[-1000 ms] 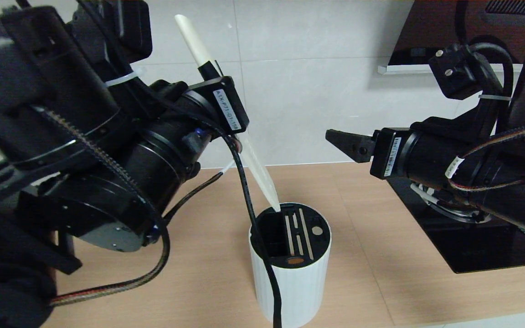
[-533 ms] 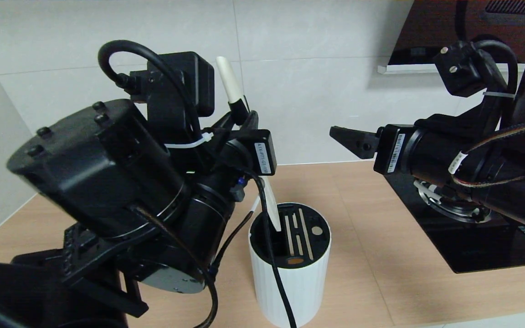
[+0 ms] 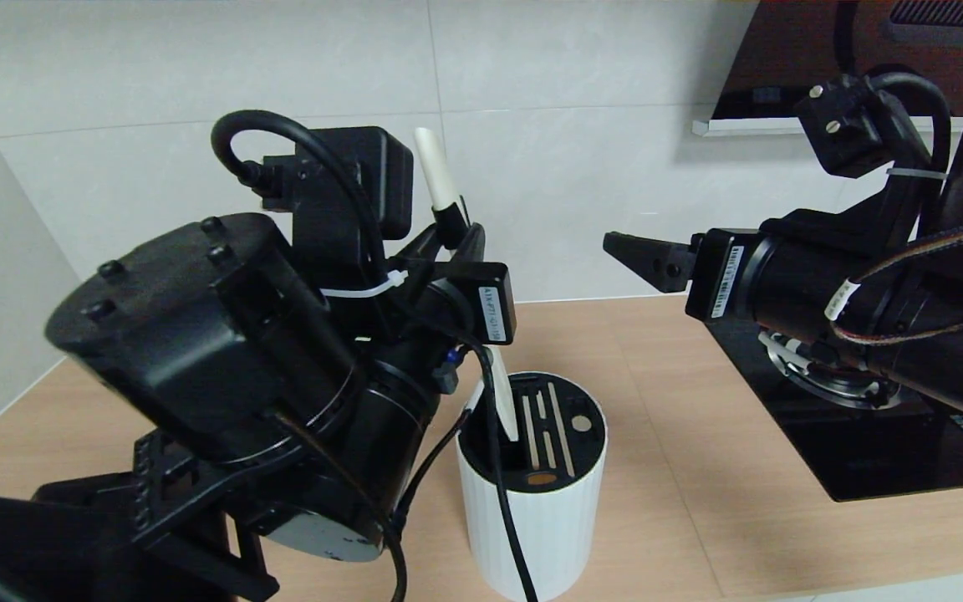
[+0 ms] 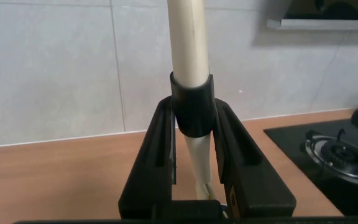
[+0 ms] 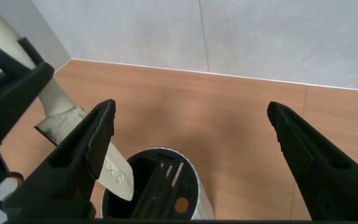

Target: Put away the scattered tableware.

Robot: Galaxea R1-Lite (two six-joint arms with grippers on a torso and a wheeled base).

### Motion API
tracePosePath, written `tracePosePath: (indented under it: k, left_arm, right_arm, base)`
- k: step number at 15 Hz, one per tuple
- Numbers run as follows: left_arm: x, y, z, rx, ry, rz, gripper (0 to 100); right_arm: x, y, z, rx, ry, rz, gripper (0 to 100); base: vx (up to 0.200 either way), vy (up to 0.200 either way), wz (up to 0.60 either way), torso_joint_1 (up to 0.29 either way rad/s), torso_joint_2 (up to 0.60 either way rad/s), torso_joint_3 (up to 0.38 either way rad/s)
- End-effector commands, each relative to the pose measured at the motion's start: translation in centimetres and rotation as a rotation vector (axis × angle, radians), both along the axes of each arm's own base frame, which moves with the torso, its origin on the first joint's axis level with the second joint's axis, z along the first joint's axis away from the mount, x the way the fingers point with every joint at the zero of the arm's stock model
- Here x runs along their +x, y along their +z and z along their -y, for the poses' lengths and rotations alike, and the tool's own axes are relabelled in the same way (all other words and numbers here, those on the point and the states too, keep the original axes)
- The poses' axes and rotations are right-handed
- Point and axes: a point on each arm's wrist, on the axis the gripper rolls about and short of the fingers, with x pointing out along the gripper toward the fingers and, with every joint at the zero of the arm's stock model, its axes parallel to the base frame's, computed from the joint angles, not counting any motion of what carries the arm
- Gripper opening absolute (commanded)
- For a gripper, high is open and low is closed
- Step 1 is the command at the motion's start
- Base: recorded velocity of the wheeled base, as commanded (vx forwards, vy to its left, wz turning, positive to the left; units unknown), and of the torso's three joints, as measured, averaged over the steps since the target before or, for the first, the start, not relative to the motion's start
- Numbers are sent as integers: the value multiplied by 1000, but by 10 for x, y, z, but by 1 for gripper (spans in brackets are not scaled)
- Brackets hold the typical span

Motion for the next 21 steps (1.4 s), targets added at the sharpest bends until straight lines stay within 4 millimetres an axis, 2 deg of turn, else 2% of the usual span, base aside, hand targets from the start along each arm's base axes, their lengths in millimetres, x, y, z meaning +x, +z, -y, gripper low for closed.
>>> tracePosePath:
  k: [1, 8, 16, 21]
  left_arm:
    - [0, -4, 1, 12, -5, -9, 0]
    - [8, -27, 12, 52, -8, -55, 0]
    - [11, -38, 18, 78, -5, -76, 0]
    - [14, -55, 25, 106, -9, -107, 0]
  right_arm:
    - [0, -1, -1, -1, 0, -2, 100]
    - [2, -2, -2, -5, 0, -5, 100]
    - [2, -3, -2, -7, 0, -7, 100]
    - [2, -3, -2, -6, 0, -6, 100]
  base:
    - [0, 0, 0, 0, 0, 0]
    - [0, 0, 0, 0, 0, 0]
    - [0, 0, 0, 0, 0, 0]
    - [0, 0, 0, 0, 0, 0]
